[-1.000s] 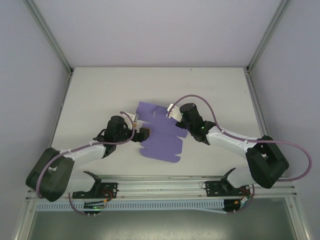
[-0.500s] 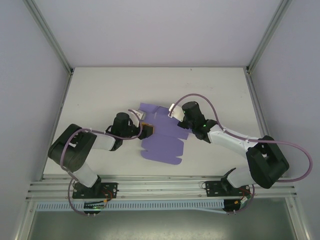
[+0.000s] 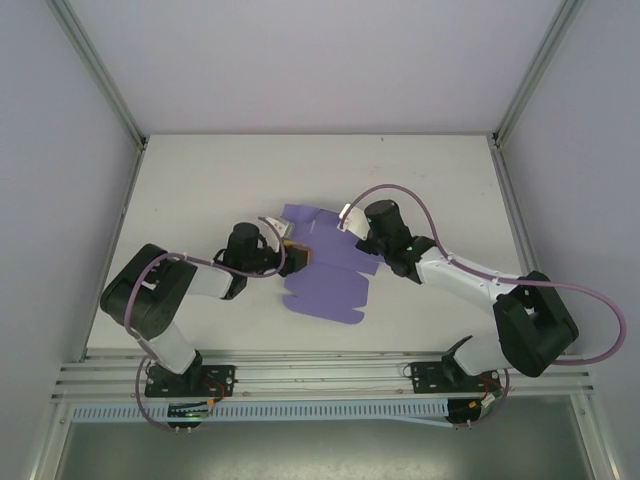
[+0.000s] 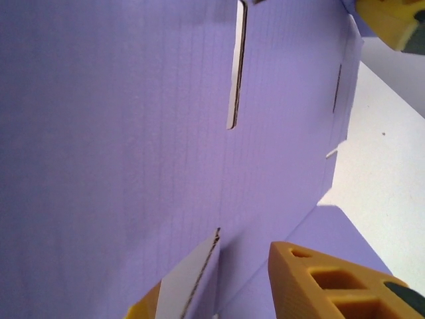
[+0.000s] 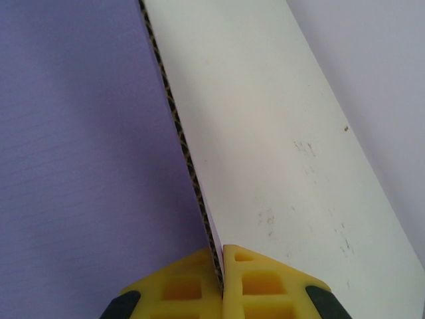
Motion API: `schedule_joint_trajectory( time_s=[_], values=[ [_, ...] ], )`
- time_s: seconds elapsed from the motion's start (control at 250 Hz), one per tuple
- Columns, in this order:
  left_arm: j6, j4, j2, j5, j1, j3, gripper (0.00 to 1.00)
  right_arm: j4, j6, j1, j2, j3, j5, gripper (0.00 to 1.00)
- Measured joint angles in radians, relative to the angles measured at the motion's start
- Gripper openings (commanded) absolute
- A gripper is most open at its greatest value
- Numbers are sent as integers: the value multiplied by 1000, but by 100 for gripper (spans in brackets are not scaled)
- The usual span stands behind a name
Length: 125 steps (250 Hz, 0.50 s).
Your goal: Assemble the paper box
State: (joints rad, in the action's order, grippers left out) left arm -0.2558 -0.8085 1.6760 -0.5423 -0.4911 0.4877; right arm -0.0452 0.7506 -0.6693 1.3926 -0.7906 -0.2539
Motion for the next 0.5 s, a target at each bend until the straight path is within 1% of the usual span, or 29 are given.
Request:
schedule_joint_trajectory(
  time_s=[0.132, 0.232, 0.284, 0.5],
  values=[
    [-4, -34, -27, 0, -1, -43, 48, 2, 0, 0, -18, 0, 42, 0],
    [-19, -106, -48, 0, -1, -88, 49, 9, 1, 3, -56, 1, 71, 0],
    [-32, -147, -63, 0, 0, -116, 52, 11, 0, 7, -77, 1, 90, 0],
    [-61, -235, -123, -8, 0, -168, 53, 13, -9, 21, -129, 4, 148, 0]
  ],
)
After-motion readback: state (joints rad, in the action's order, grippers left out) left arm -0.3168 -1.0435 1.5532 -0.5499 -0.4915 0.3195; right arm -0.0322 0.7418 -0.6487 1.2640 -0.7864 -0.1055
